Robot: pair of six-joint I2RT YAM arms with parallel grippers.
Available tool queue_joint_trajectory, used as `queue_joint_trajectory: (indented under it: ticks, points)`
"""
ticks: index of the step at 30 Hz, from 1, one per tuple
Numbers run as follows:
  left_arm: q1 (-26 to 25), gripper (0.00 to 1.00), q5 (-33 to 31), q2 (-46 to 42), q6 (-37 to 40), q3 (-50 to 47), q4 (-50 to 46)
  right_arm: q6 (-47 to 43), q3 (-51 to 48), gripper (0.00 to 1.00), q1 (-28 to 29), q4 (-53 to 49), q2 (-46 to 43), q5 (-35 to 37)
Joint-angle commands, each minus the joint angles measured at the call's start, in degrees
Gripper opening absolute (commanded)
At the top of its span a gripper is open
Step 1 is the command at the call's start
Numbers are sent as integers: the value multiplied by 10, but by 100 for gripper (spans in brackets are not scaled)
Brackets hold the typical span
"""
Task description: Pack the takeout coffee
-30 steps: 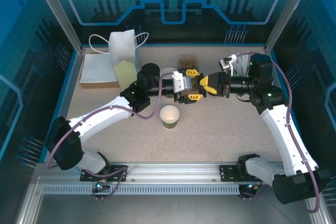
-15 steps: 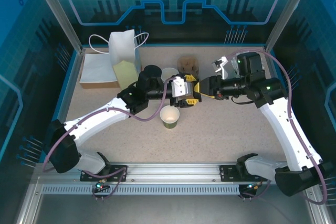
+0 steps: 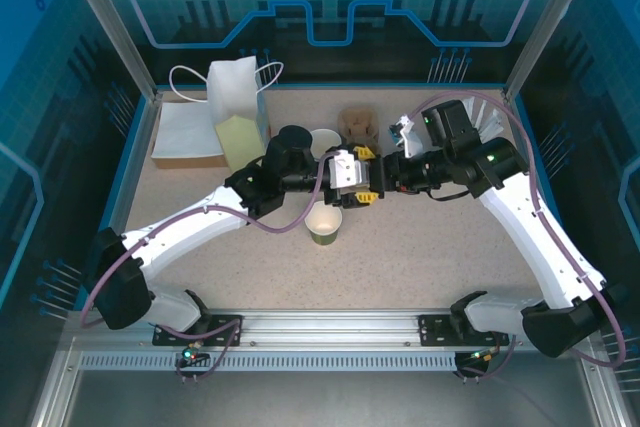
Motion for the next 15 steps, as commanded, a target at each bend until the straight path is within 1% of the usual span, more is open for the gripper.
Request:
queue_joint_trajectory:
  ticks: [1, 6, 10, 12, 15]
  points:
    - [-6, 70, -4, 5, 10, 23, -2, 2, 7, 34, 7, 2, 1, 16]
    - [-6, 77, -12, -2, 11, 19, -8, -2, 0, 24, -3, 7, -5, -1]
    - [1, 84, -8, -22, -1, 5, -7, -8, -21, 20, -36, 31, -19, -62]
    - [5, 86, -3, -34, -1, -3, -8, -22, -34, 19, -63, 37, -26, -104]
    - [8, 87, 4, -41, 3, -7, -16, -41, -48, 18, -88, 33, -29, -149]
